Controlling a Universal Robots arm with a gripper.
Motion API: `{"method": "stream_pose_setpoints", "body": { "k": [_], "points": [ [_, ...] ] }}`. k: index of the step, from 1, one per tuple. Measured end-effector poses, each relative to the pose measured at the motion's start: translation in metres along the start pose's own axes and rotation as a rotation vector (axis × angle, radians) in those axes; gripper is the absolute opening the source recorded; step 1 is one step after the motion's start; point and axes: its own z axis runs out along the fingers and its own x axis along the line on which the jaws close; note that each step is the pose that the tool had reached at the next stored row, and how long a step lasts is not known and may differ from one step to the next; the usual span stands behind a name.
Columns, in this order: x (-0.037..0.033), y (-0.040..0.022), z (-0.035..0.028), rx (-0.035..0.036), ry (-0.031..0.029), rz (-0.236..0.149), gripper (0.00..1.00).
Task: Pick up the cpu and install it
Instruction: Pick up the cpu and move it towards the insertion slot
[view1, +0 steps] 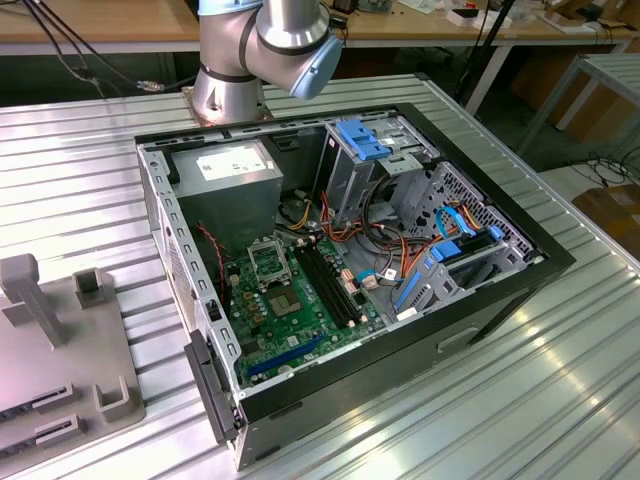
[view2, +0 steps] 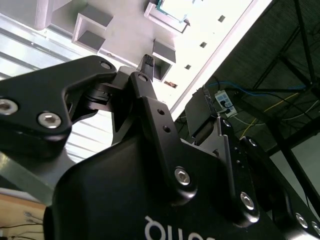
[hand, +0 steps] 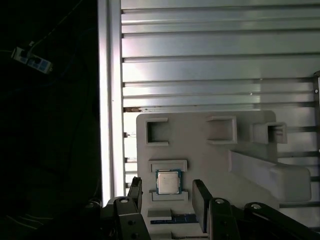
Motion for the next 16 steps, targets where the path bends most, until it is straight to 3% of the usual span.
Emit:
{"method": "stream_pose_setpoints", "body": {
  "k": [16],
  "points": [
    [-0.0001,-0.0004,0.0031,-0.0002,-0.0003,0.0,0.53]
  ]
}}
